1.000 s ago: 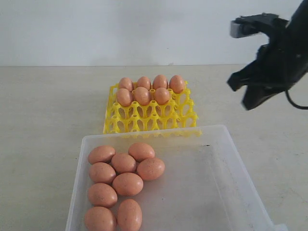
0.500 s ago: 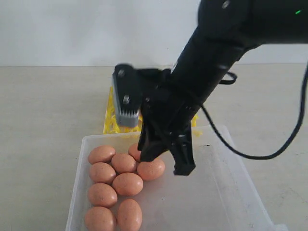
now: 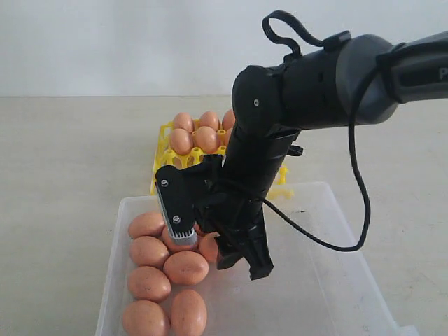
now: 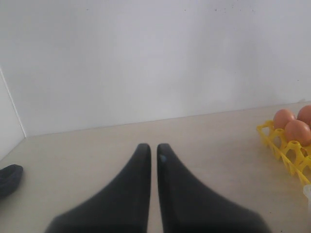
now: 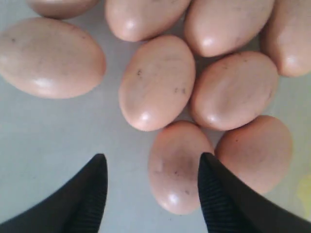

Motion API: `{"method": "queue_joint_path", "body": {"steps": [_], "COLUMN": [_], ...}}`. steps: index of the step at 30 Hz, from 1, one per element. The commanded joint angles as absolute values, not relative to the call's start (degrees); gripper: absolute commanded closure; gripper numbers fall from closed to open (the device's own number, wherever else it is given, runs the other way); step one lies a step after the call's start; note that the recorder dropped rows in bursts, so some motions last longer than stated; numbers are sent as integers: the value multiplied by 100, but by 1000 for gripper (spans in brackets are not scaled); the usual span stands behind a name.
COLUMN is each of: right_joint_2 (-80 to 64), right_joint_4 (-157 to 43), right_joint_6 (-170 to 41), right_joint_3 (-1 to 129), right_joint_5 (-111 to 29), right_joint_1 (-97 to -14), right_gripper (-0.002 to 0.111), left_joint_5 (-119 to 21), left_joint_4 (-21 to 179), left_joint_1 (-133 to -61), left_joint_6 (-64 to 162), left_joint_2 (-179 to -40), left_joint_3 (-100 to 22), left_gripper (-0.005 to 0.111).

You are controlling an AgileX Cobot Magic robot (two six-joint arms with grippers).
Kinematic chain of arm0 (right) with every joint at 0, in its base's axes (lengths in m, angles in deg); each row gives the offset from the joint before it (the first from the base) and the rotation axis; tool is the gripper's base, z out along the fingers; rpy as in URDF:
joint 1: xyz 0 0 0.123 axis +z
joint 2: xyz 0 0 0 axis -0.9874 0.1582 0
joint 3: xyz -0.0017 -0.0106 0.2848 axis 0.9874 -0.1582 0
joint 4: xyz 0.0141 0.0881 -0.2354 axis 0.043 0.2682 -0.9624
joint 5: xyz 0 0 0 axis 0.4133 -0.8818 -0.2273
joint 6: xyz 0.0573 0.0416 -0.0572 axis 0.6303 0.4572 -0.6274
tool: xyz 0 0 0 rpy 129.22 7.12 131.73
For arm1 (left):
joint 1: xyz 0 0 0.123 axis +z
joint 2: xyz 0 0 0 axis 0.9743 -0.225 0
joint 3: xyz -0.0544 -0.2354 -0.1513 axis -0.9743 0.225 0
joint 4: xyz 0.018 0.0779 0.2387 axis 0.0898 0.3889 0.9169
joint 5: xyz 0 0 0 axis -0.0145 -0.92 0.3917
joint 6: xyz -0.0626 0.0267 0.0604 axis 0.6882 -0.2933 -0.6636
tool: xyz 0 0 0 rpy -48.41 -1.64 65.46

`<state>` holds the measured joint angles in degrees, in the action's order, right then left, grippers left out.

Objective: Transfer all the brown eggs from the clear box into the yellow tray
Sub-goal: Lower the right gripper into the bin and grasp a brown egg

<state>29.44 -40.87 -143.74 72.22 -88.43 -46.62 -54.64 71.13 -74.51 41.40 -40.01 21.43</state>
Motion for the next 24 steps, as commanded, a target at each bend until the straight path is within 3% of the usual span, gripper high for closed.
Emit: {"method": "queue_joint_path", "body": {"steps": [1, 19, 20, 24], "right_joint_2": [2921, 3646, 3646, 3646], "right_joint_4": [-3997, -4235, -4235, -4208], "right_joint_6": [-14367, -13656, -13615, -12844], "right_joint_3": [7246, 7246, 7246, 7246], "right_joint_5": [-8528, -8201, -8201, -8286], "right_joint_1": [-4644, -4644, -4644, -4644], "right_gripper": [60, 61, 65, 108], "left_joint_5": [-5435, -5445, -5445, -5445], "left_joint_4": [7098, 7098, 7098, 7098], "left_joint_1": [-7488, -7488, -7488, -7488], "left_joint_6": [4124, 4124, 4124, 4124], "left_joint_2": [-3984, -3984, -3984, -3984], "left_joint_3": [2164, 2164, 2164, 2164], "left_gripper": [103, 103, 103, 103]}}
